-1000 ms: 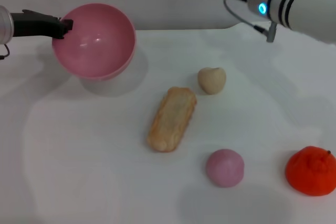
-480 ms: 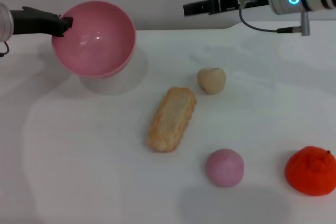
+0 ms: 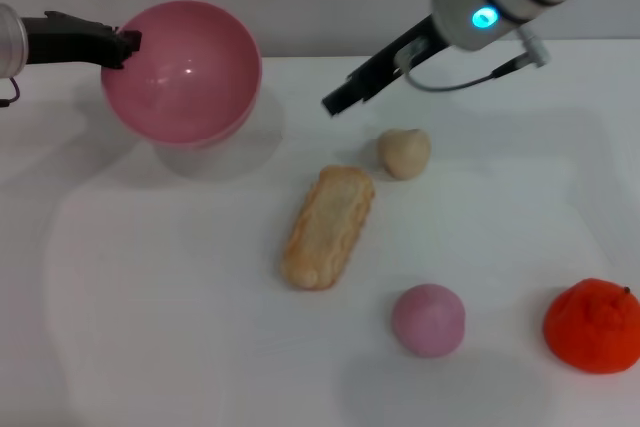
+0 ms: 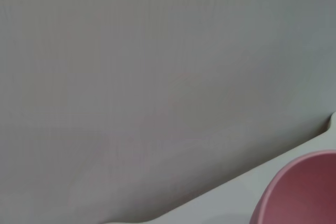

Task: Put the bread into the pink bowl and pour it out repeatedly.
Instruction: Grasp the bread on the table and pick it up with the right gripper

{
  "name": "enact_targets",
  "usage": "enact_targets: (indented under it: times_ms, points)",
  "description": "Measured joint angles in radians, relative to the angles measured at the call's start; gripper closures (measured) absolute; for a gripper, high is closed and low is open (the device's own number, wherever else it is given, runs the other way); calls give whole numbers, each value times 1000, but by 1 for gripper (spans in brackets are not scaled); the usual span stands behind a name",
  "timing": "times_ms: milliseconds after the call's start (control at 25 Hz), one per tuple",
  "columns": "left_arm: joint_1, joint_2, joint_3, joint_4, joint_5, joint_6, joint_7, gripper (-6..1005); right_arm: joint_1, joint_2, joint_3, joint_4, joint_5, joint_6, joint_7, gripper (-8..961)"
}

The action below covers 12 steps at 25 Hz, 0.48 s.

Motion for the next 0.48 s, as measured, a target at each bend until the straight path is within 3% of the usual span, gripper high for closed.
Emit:
enact_targets:
  times_ms: [120,480]
  points:
    - [1,-3,7,0,0,1,-4,941,19,26,-24,10,-29,3,-18,361]
    - [0,-11,9,-2,0,6,-8,941,28,31,-74,125,66,-25,-77,361]
